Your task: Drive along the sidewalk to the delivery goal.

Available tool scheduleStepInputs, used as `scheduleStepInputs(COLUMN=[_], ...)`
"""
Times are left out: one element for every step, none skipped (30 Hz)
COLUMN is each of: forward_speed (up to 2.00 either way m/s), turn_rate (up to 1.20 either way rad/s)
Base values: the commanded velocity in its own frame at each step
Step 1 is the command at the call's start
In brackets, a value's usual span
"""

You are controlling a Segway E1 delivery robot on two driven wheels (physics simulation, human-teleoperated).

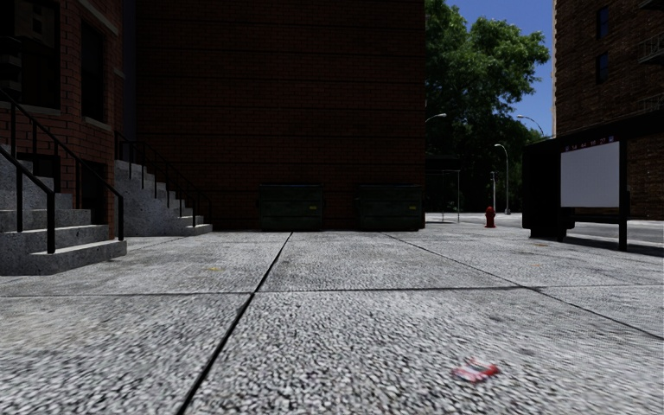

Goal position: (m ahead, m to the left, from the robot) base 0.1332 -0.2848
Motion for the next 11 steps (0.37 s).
scheduleStepInputs(forward_speed=[0.00,0.00,0.00,0.00,0.00,0.00,0.00,0.00,0.00,0.00,0.00], turn_rate=[0.00,0.00,0.00,0.00,0.00,0.00,0.00,0.00,0.00,0.00,0.00])
